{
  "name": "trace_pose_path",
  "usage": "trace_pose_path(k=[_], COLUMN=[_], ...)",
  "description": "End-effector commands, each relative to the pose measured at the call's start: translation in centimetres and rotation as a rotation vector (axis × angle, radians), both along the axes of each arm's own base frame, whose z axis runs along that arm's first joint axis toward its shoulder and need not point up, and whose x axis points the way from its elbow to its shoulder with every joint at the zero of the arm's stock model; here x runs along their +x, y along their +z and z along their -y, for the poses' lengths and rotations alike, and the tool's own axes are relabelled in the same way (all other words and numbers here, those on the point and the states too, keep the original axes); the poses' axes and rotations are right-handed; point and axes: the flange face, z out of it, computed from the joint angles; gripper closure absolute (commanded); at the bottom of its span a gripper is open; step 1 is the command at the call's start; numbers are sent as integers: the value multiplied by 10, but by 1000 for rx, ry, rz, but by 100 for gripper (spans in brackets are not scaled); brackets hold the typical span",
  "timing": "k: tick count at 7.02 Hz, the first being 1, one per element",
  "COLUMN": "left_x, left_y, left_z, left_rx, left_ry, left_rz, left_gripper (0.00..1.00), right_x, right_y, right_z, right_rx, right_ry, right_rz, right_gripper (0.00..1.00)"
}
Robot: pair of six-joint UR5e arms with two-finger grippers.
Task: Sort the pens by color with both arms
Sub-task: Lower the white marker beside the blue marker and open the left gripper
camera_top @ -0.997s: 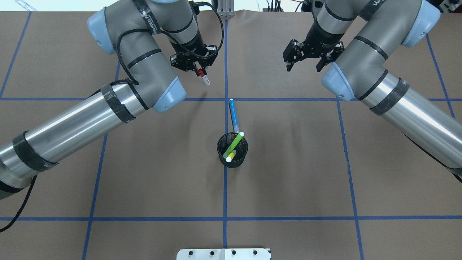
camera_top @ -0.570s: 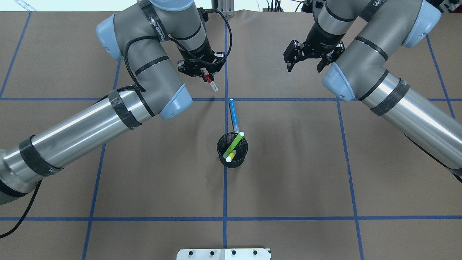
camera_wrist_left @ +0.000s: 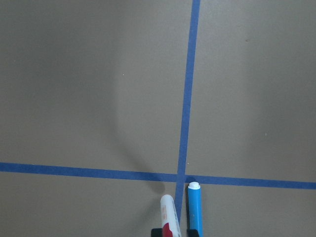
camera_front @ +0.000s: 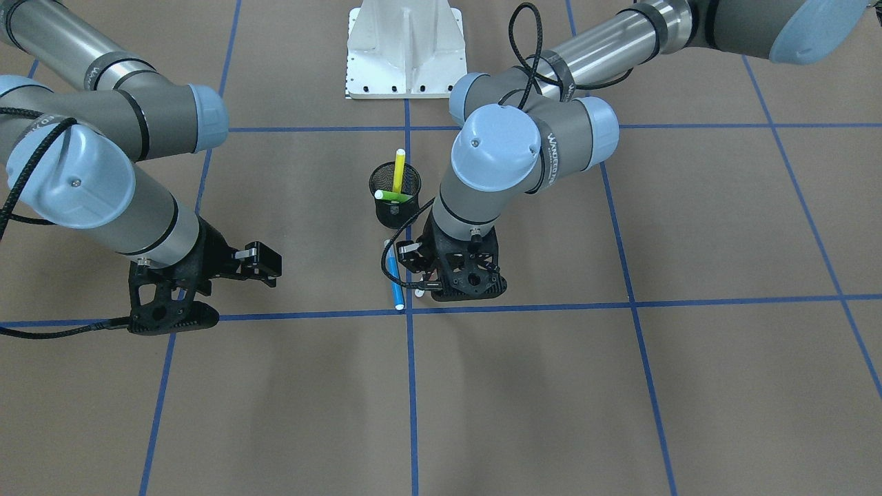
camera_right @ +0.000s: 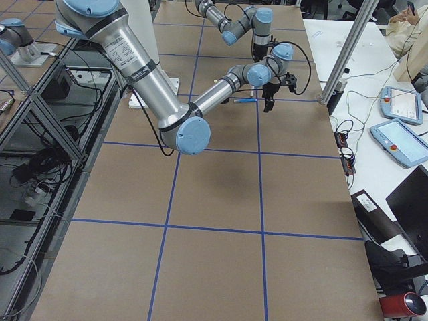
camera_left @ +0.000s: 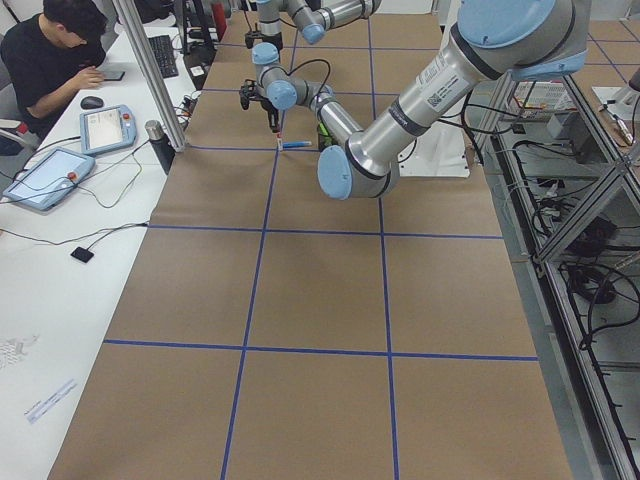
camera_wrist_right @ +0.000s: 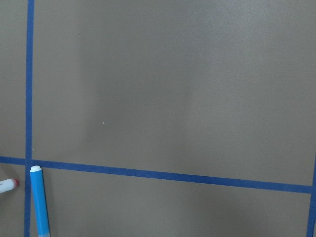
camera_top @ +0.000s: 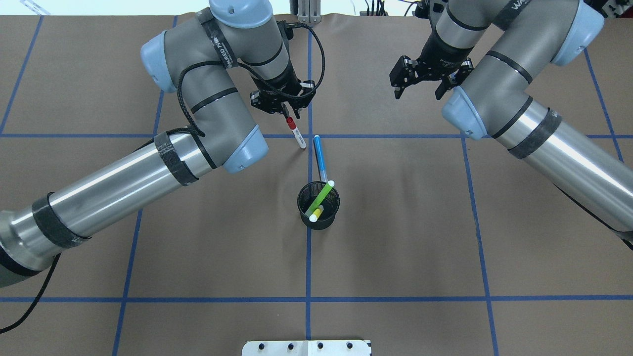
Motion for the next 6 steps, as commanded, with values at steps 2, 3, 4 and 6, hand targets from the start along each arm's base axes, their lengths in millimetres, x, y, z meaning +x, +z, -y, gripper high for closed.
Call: trace_pose_path(k=[2, 3, 4, 6], left_x=[-2, -4, -20, -89], left_y=[-6, -10, -17, 10], left_z=[-3, -5, -10, -37], left_rx=[8, 12, 22, 80], left_ry=[3, 6, 3, 96], left_rz=[-9, -15, -32, -16], left_gripper=[60, 52, 46, 46], right_x=[0, 0, -3, -22], right_y=[0, -3, -11, -50], right_z=[0, 0, 0, -5], right_rx=[0, 4, 3, -85], right_ry=[0, 0, 5, 110], right_rz=[0, 3, 7, 20], right_gripper=[1, 1, 1, 2])
